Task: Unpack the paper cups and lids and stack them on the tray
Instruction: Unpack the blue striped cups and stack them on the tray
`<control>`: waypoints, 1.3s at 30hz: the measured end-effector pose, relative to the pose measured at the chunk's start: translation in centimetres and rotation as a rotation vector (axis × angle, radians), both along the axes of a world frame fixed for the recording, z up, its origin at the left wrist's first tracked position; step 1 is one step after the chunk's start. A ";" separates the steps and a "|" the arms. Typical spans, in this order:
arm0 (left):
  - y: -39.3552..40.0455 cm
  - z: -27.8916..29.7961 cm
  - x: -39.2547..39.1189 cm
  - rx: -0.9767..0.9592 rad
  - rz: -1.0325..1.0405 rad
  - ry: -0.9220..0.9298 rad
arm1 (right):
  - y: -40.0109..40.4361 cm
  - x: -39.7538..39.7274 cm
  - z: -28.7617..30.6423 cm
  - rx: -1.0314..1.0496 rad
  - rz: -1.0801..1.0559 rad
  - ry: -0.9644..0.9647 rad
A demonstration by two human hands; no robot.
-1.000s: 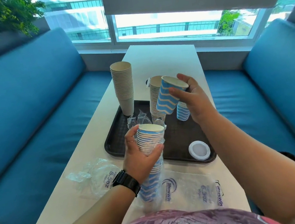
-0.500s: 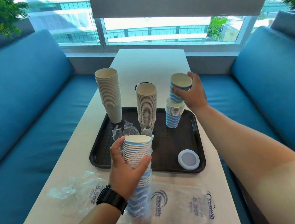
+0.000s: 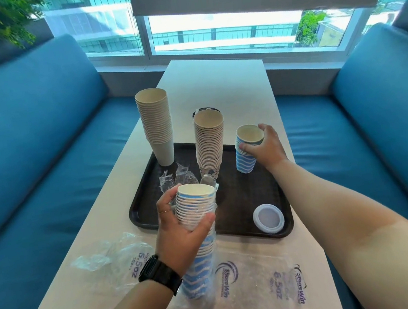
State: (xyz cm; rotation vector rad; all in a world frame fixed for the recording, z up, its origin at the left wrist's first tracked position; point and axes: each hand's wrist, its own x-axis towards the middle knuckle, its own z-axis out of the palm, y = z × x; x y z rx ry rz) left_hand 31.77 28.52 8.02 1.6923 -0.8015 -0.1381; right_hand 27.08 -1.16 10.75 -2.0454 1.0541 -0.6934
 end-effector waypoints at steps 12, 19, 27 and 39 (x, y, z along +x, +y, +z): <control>0.0 0.0 0.0 0.034 0.010 -0.005 | 2.4 -1.0 1.8 -0.120 -0.032 -0.043; 0.3 0.1 -0.1 0.058 0.028 -0.020 | 9.5 -1.9 4.3 -0.061 0.122 -0.268; 0.7 0.6 -0.2 0.048 0.008 -0.029 | 14.6 -2.2 6.3 0.099 0.629 -0.029; 1.1 0.7 -0.2 0.007 -0.018 -0.061 | 15.5 -2.0 7.6 0.222 0.753 0.217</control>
